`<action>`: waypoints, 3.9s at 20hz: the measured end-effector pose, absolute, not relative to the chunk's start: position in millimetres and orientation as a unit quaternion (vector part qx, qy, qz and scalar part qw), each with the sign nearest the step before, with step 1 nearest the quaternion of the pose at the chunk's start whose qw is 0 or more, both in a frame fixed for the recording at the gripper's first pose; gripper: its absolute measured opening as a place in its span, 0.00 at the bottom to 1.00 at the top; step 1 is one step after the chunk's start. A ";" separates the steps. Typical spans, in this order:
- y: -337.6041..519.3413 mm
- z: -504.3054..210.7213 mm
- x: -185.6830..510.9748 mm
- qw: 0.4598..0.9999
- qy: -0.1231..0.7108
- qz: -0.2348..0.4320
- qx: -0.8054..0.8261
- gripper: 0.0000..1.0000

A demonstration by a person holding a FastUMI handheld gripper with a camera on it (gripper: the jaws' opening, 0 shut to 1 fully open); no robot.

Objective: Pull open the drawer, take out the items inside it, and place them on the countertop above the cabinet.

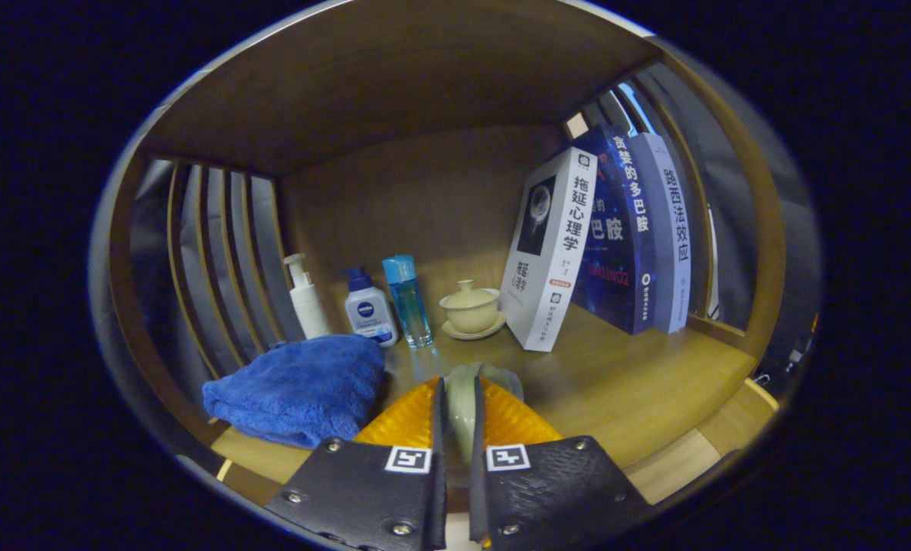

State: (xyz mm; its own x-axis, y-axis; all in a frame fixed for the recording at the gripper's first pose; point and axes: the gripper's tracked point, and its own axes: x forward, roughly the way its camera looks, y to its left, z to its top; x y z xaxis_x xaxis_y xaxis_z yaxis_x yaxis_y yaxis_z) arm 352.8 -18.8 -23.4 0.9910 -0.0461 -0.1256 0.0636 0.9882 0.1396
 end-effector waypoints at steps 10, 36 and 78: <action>-24.7 -25.7 315.8 0.992 0.109 -0.035 0.060 0.82; -22.4 -39.2 -26.2 0.999 -0.005 -0.007 0.045 1.00; -37.9 -163.3 71.2 1.000 0.007 -0.001 -0.004 0.98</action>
State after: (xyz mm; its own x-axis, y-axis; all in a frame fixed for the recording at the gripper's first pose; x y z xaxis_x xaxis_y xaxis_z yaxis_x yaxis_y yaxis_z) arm 71.2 -37.9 -163.3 0.9999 -0.0017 -0.0141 0.0016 1.0000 -0.0079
